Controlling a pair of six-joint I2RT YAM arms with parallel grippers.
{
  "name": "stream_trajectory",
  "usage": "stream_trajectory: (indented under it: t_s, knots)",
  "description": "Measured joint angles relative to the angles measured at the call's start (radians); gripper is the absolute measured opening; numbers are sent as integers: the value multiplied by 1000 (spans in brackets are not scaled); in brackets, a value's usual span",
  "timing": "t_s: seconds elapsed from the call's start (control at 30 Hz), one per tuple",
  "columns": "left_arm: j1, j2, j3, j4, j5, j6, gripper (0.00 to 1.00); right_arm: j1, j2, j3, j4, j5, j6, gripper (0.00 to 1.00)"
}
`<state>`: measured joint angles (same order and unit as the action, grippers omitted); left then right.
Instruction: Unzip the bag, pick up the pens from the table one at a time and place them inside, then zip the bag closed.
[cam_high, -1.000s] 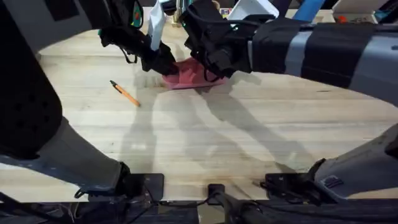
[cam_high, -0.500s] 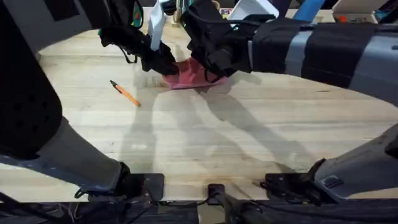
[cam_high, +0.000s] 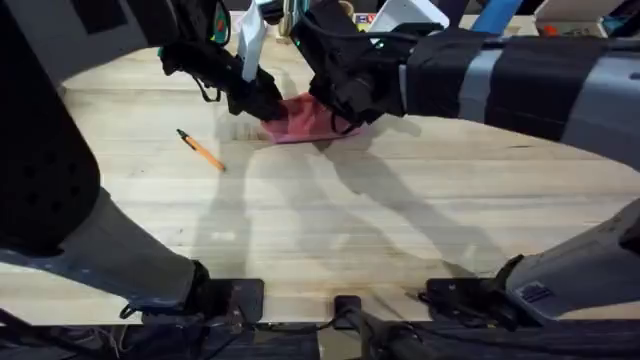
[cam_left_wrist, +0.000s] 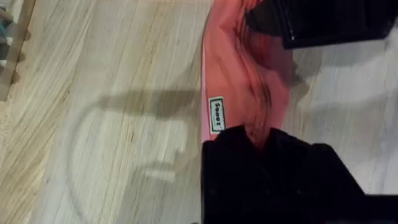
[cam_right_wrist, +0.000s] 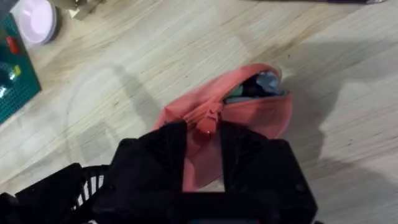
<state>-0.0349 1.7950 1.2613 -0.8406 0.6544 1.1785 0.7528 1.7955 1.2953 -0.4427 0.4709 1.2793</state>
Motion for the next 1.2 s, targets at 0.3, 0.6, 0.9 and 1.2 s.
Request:
stream_trajectory:
  t_s: [0.3, 0.6, 0.9, 1.2]
  knots:
    - [0, 0, 0, 0, 0, 0, 42, 0, 0, 0, -2, 0, 0, 202]
    - [0, 0, 0, 0, 0, 0, 42, -2, 0, 0, -3, 0, 0, 43]
    - [0, 0, 0, 0, 0, 0, 42, -2, 0, 0, 17, 0, -28, 31]
    - [0, 0, 0, 0, 0, 0, 42, -4, -3, 0, 47, 0, -120, 31]
